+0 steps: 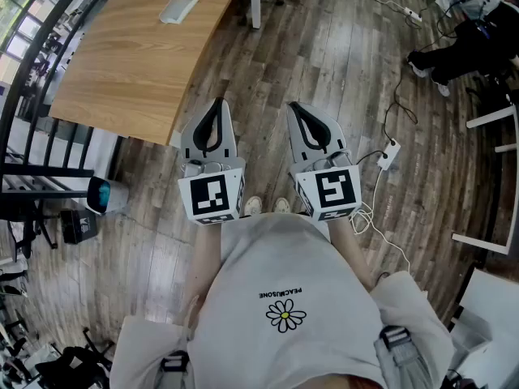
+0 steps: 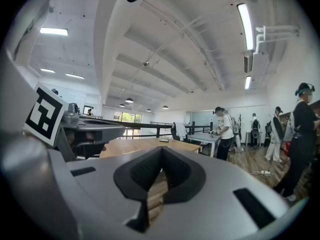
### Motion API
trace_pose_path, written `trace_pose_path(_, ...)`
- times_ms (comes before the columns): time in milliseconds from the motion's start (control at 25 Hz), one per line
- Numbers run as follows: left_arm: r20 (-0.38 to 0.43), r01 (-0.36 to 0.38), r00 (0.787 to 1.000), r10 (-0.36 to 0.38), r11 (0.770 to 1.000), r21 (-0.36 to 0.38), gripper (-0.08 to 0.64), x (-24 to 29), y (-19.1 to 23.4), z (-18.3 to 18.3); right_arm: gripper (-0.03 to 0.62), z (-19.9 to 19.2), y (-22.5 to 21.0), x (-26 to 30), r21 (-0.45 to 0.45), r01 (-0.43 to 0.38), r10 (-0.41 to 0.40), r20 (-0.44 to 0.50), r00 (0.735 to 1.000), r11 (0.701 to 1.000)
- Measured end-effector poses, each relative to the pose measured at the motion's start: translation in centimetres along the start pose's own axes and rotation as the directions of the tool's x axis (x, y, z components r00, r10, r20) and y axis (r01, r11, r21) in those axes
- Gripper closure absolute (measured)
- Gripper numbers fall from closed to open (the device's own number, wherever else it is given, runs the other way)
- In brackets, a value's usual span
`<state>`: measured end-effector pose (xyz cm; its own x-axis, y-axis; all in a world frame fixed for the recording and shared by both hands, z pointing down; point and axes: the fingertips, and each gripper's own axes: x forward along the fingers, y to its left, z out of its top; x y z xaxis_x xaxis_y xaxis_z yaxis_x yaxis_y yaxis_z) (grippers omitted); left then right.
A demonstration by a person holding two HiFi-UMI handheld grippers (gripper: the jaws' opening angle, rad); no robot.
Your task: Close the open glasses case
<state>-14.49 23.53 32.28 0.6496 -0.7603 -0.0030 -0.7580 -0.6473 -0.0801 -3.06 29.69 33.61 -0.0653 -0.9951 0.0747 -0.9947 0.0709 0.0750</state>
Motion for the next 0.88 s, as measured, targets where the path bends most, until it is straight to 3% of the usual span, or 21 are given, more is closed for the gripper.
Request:
trace_pose_path(480,-0.008,-0.002,1.0,0.002,1.0,-0.012,0.545,0.5,0.4,-0.4,0.586,-0.7,-0.5,0.3,0.019,-0.007,0.008,-0.018,1.0,1.0)
trace_pose_path(680,-0.008,-0.021,1.0,0.02,0.999,-0.033,0.545,1.0,0.5,-0.5,0.586,-0.9,-1.3,0.2,0.067,-0.022,0.022,0.011,1.0,0.998)
trace_pose_path(880,-0.001,-0.05,0.999,0.05,0.998,-0.04,0.545,1.5,0.5,-0.9,0.586,-2.0,-2.4,-0.2,0.058,-0.035,0.035,0.001,0.999,0.998)
